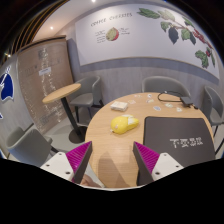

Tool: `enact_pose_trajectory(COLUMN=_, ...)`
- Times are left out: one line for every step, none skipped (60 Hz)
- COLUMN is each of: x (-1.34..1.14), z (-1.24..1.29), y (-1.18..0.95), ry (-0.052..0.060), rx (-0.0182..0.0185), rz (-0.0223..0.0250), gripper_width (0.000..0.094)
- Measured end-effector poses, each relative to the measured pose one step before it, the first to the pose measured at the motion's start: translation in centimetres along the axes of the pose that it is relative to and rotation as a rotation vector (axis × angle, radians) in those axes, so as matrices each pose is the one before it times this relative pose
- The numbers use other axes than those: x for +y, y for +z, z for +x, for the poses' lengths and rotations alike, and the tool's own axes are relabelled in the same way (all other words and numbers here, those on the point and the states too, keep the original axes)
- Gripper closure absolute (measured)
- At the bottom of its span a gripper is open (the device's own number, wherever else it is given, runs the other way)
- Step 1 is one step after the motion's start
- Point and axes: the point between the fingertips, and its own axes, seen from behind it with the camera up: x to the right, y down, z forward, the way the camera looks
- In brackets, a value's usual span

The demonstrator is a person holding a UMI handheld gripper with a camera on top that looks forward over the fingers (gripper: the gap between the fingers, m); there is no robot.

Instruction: Arrange mouse

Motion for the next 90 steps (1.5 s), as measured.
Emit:
enact_pose_trajectory(x=0.002, z=0.193, y=0.252, ry=-0.0027, rx=0.0048, rz=-0.00476, gripper_width=0.0087)
enact_pose_trajectory(x=0.016, z=0.127, y=0.234, ry=-0.0039, rx=0.00279, rz=-0.00542, gripper_width=0.0087)
enact_pose_trajectory(x=0.044, z=0.084, y=0.218, ry=-0.0021, rx=0.00074, rz=-0.00614, gripper_width=0.0087)
enact_pose_trajectory(x=0.066, z=0.035, y=0.212, ry=-0.0003, rx=-0.00098, rz=-0.00618, gripper_width=0.0087)
enact_pose_trajectory(x=0.052, z=-0.073, y=0.148, ry=0.0012, rx=-0.00295, rz=-0.00655, gripper_width=0.0087)
enact_pose_trajectory(x=0.122, z=-0.142, y=0.112, ry=0.0016, rx=-0.00475, rz=-0.00811, gripper_width=0.0088)
enact_pose_trajectory(x=-0.148, z=0.276, y=0.987, ry=0.0014, rx=-0.0059, rz=-0.0103, gripper_width=0.009)
enact_pose_trajectory(x=-1.08, z=-1.074, y=2.164, ry=0.0067, rx=-0.00927, rz=-0.00881, gripper_width=0.0088)
enact_pose_trajectory(x=0.174, z=-0.131, y=0.126, ry=0.0058, rx=-0.00327, rz=-0.01038, gripper_width=0.0088)
enact_pose_trajectory(x=0.109, z=-0.047, y=0.151, ry=0.0058, rx=-0.00014, rz=-0.009, gripper_width=0.0089)
enact_pose_trajectory(x=-0.383, z=-0.002, y=0.131, ry=-0.0047, rx=0.00151, rz=0.00945, gripper_width=0.009)
enact_pose_trajectory(x=-0.205, z=0.071, y=0.164, ry=-0.0058, rx=0.00436, rz=0.00351, gripper_width=0.0088)
enact_pose_trajectory(x=-0.019, z=0.15, y=0.163, ry=-0.0035, rx=0.00697, rz=-0.00297, gripper_width=0.0092)
enact_pose_trajectory(x=0.064, z=0.234, y=0.125, ry=-0.0024, rx=0.00946, rz=-0.00682, gripper_width=0.0094)
enact_pose_trajectory(x=-0.518, z=-0.087, y=0.421, ry=-0.0015, rx=0.00889, rz=-0.00001, gripper_width=0.0099)
enact_pose_trajectory(x=-0.18, z=0.289, y=0.335, ry=0.0014, rx=0.01125, rz=-0.00124, gripper_width=0.0102)
enact_pose_trajectory(x=-0.966, z=0.214, y=1.604, ry=0.0054, rx=0.00932, rz=-0.00333, gripper_width=0.0102)
enact_pose_trajectory(x=-0.143, z=0.089, y=0.167, ry=0.0027, rx=0.00495, rz=-0.00164, gripper_width=0.0102)
enact_pose_trajectory(x=-0.151, z=0.023, y=0.197, ry=0.0034, rx=0.00238, rz=-0.0012, gripper_width=0.0103)
enact_pose_trajectory(x=-0.105, z=0.036, y=0.188, ry=0.0041, rx=0.00199, rz=-0.00208, gripper_width=0.0104)
enact_pose_trajectory(x=-0.143, z=0.049, y=0.158, ry=0.0043, rx=0.00233, rz=-0.00132, gripper_width=0.0103)
enact_pose_trajectory(x=-0.187, z=0.093, y=0.181, ry=0.004, rx=0.00324, rz=-0.00011, gripper_width=0.0103)
enact_pose_trajectory(x=-0.457, z=0.082, y=0.331, ry=0.0048, rx=0.00438, rz=-0.00257, gripper_width=0.0104)
enact_pose_trajectory(x=-0.481, z=0.324, y=0.864, ry=0.0037, rx=0.0035, rz=-0.00068, gripper_width=0.0102)
enact_pose_trajectory(x=-0.203, z=0.16, y=0.258, ry=0.0035, rx=0.00392, rz=-0.00075, gripper_width=0.0104)
enact_pose_trajectory(x=-0.193, z=0.166, y=0.278, ry=0.0034, rx=0.00458, rz=-0.00022, gripper_width=0.0105)
enact_pose_trajectory(x=-0.178, z=0.155, y=0.261, ry=0.0037, rx=0.00465, rz=-0.00136, gripper_width=0.0105)
enact_pose_trajectory(x=-0.155, z=0.183, y=0.284, ry=0.0036, rx=0.00573, rz=-0.0015, gripper_width=0.0104)
enact_pose_trajectory(x=-0.157, z=0.163, y=0.229, ry=0.004, rx=0.006, rz=-0.00111, gripper_width=0.0106)
enact_pose_trajectory(x=-0.398, z=-0.061, y=0.053, ry=0.0043, rx=0.00651, rz=-0.00059, gripper_width=0.0106)
enact_pose_trajectory(x=-0.184, z=0.125, y=0.29, ry=0.0028, rx=0.005, rz=-0.00052, gripper_width=0.0109)
enact_pose_trajectory(x=-0.16, z=0.187, y=0.416, ry=0.0012, rx=0.00239, rz=-0.00088, gripper_width=0.0112)
enact_pose_trajectory(x=-0.161, z=0.073, y=0.253, ry=0.0003, rx=0.0024, rz=0.00011, gripper_width=0.0122)
enact_pose_trajectory(x=-0.135, z=0.114, y=0.242, ry=-0.0005, rx=0.00453, rz=-0.00003, gripper_width=0.0137)
enact_pose_trajectory(x=-0.099, z=0.219, y=0.219, ry=-0.0015, rx=0.00814, rz=0.00009, gripper_width=0.0164)
enact_pose_trajectory(x=-0.1, z=0.229, y=0.179, ry=-0.0042, rx=0.00959, rz=0.0007, gripper_width=0.0207)
enact_pose_trajectory(x=-0.018, z=0.351, y=0.152, ry=-0.0053, rx=0.01448, rz=-0.0002, gripper_width=0.0273)
enact_pose_trajectory(x=0.072, z=0.473, y=0.136, ry=-0.0082, rx=0.01955, rz=-0.00289, gripper_width=0.0358)
enact_pose_trajectory(x=0.041, z=0.192, y=0.006, ry=-0.0109, rx=0.00989, rz=-0.00181, gripper_width=0.0386)
enact_pose_trajectory(x=-0.029, z=-0.145, y=-0.123, ry=-0.0017, rx=0.00253, rz=0.00159, gripper_width=0.04)
enact_pose_trajectory(x=0.053, z=-0.051, y=-0.046, ry=-0.0011, rx=0.00135, rz=0.00004, gripper_width=0.0411)
enact_pose_trajectory(x=0.062, z=0.056, y=-0.02, ry=-0.0024, rx=-0.00405, rz=-0.00144, gripper_width=0.0432)
enact_pose_trajectory(x=0.065, z=-0.064, y=-0.121, ry=-0.0007, rx=-0.0047, rz=-0.00157, gripper_width=0.0446)
enact_pose_trajectory(x=0.076, z=-0.068, y=-0.153, ry=0.0009, rx=-0.00598, rz=-0.00222, gripper_width=0.0463)
enact_pose_trajectory(x=0.12, z=-0.06, y=-0.171, ry=0.002, rx=-0.00754, rz=-0.00281, gripper_width=0.0476)
enact_pose_trajectory(x=0.142, z=-0.085, y=-0.224, ry=0.0037, rx=-0.00935, rz=-0.00343, gripper_width=0.049)
enact_pose_trajectory(x=0.116, z=-0.099, y=-0.26, ry=0.0042, rx=-0.01061, rz=-0.00185, gripper_width=0.0503)
enact_pose_trajectory(x=0.078, z=-0.157, y=-0.285, ry=0.0033, rx=-0.01254, rz=0.00088, gripper_width=0.0515)
enact_pose_trajectory(x=0.002, z=-0.227, y=-0.33, ry=0.0, rx=-0.01466, rz=0.00423, gripper_width=0.0524)
enact_pose_trajectory(x=-0.141, z=-0.237, y=-0.406, ry=-0.006, rx=-0.01614, rz=0.00866, gripper_width=0.0531)
enact_pose_trajectory(x=-0.286, z=-0.336, y=-0.689, ry=-0.0088, rx=-0.0111, rz=0.00948, gripper_width=0.0538)
enact_pose_trajectory(x=-0.329, z=-0.057, y=-0.616, ry=-0.0107, rx=-0.00995, rz=0.01645, gripper_width=0.0541)
enact_pose_trajectory(x=-0.516, z=0.037, y=-0.751, ry=-0.0105, rx=-0.00234, rz=0.01801, gripper_width=0.0545)
enact_pose_trajectory(x=-0.649, z=0.108, y=-0.772, ry=-0.0089, rx=0.00014, rz=0.02421, gripper_width=0.0549)
enact_pose_trajectory(x=-0.777, z=0.118, y=-0.893, ry=-0.009, rx=0.0002, rz=0.02771, gripper_width=0.0549)
enact_pose_trajectory(x=-0.859, z=0.113, y=-0.972, ry=-0.0139, rx=-0.00154, rz=0.0289, gripper_width=0.0552)
enact_pose_trajectory(x=-0.919, z=0.182, y=-1.032, ry=-0.0152, rx=-0.00188, rz=0.0298, gripper_width=0.0553)
enact_pose_trajectory(x=-0.974, z=0.303, y=-1.069, ry=-0.0104, rx=0.0006, rz=0.03044, gripper_width=0.0553)
enact_pose_trajectory(x=-0.956, z=0.41, y=-1.05, ry=-0.0046, rx=0.00334, rz=0.02912, gripper_width=0.0553)
enact_pose_trajectory(x=-1.312, z=0.628, y=-0.937, ry=-0.0013, rx=0.00292, rz=0.02496, gripper_width=0.0553)
enact_pose_trajectory(x=-0.916, z=0.413, y=-1.231, ry=-0.0038, rx=0.00808, rz=0.01913, gripper_width=0.0553)
enact_pose_trajectory(x=-0.714, z=0.634, y=-1.0, ry=-0.0055, rx=0.00586, rz=0.02006, gripper_width=0.0554)
enact_pose_trajectory(x=-0.591, z=0.741, y=-0.931, ry=-0.0052, rx=0.00707, rz=0.01633, gripper_width=0.0554)
enact_pose_trajectory(x=-0.502, z=0.859, y=-0.921, ry=-0.0013, rx=0.01061, rz=0.014, gripper_width=0.0554)
enact_pose_trajectory(x=-0.368, z=0.956, y=-0.85, ry=0.0018, rx=0.01317, rz=0.01151, gripper_width=0.0554)
enact_pose_trajectory(x=-0.178, z=0.984, y=-0.729, ry=0.0004, rx=0.01409, rz=0.00689, gripper_width=0.0555)
enact_pose_trajectory(x=0.141, z=1.315, y=-0.724, ry=-0.006, rx=0.00902, rz=0.00616, gripper_width=0.0555)
enact_pose_trajectory(x=-0.332, z=0.665, y=-0.256, ry=-0.008, rx=0.01293, rz=-0.01251, gripper_width=0.0555)
enact_pose_trajectory(x=0.53, z=0.929, y=-0.386, ry=-0.0126, rx=0.01065, rz=-0.01017, gripper_width=0.0554)
enact_pose_trajectory(x=0.639, z=0.939, y=-0.378, ry=-0.005, rx=0.0114, rz=-0.01054, gripper_width=0.0555)
enact_pose_trajectory(x=0.514, z=0.858, y=-0.223, ry=0.0061, rx=0.01444, rz=-0.01005, gripper_width=0.0556)
enact_pose_trajectory(x=0.815, z=0.947, y=-0.191, ry=0.011, rx=0.01625, rz=-0.01214, gripper_width=0.0556)
enact_pose_trajectory(x=1.685, z=1.256, y=-0.187, ry=0.0082, rx=0.01725, rz=-0.01215, gripper_width=0.0556)
enact_pose_trajectory(x=1.859, z=0.809, y=-0.045, ry=0.0033, rx=0.0159, rz=-0.01886, gripper_width=0.0557)
enact_pose_trajectory(x=-0.144, z=0.966, y=-0.001, ry=0.0044, rx=0.01, rz=-0.03343, gripper_width=0.0558)
enact_pose_trajectory(x=0.998, z=0.641, y=0.194, ry=0.0025, rx=0.00896, rz=-0.02373, gripper_width=0.0556)
enact_pose_trajectory(x=0.93, z=0.542, y=0.213, ry=0.0062, rx=0.00576, rz=-0.02086, gripper_width=0.0556)
enact_pose_trajectory(x=1.525, z=0.38, y=0.551, ry=0.0104, rx=0.00702, rz=-0.01474, gripper_width=0.0554)
enact_pose_trajectory(x=0.893, z=0.386, y=0.296, ry=0.0126, rx=0.00116, rz=-0.02079, gripper_width=0.0555)
enact_pose_trajectory(x=0.904, z=0.278, y=0.29, ry=0.0116, rx=-0.00104, rz=-0.02194, gripper_width=0.0556)
enact_pose_trajectory(x=1.409, z=0.328, y=0.549, ry=0.0084, rx=-0.00328, rz=-0.01694, gripper_width=0.0556)
enact_pose_trajectory(x=0.154, z=0.302, y=-0.082, ry=0.0093, rx=-0.01019, rz=-0.02306, gripper_width=0.0556)
enact_pose_trajectory(x=0.562, z=0.082, y=0.326, ry=0.0082, rx=-0.00671, rz=-0.01689, gripper_width=0.0556)
enact_pose_trajectory(x=0.537, z=0.065, y=0.299, ry=0.0068, rx=-0.00745, rz=-0.01499, gripper_width=0.0556)
enact_pose_trajectory(x=0.517, z=0.087, y=0.209, ry=0.007, rx=-0.00601, rz=-0.01403, gripper_width=0.0555)
enact_pose_trajectory(x=0.481, z=0.143, y=0.187, ry=0.0078, rx=-0.00408, rz=-0.01275, gripper_width=0.0556)
enact_pose_trajectory(x=0.411, z=0.138, y=0.195, ry=0.0086, rx=-0.00288, rz=-0.01079, gripper_width=0.0554)
enact_pose_trajectory(x=0.381, z=0.11, y=0.164, ry=0.0077, rx=-0.00287, rz=-0.01012, gripper_width=0.0543)
enact_pose_trajectory(x=0.624, z=-0.178, y=0.76, ry=0.0072, rx=0.00286, rz=-0.00903, gripper_width=0.052)
enact_pose_trajectory(x=0.556, z=0.343, y=-0.144, ry=0.0013, rx=-0.00676, rz=-0.01228, gripper_width=0.0504)
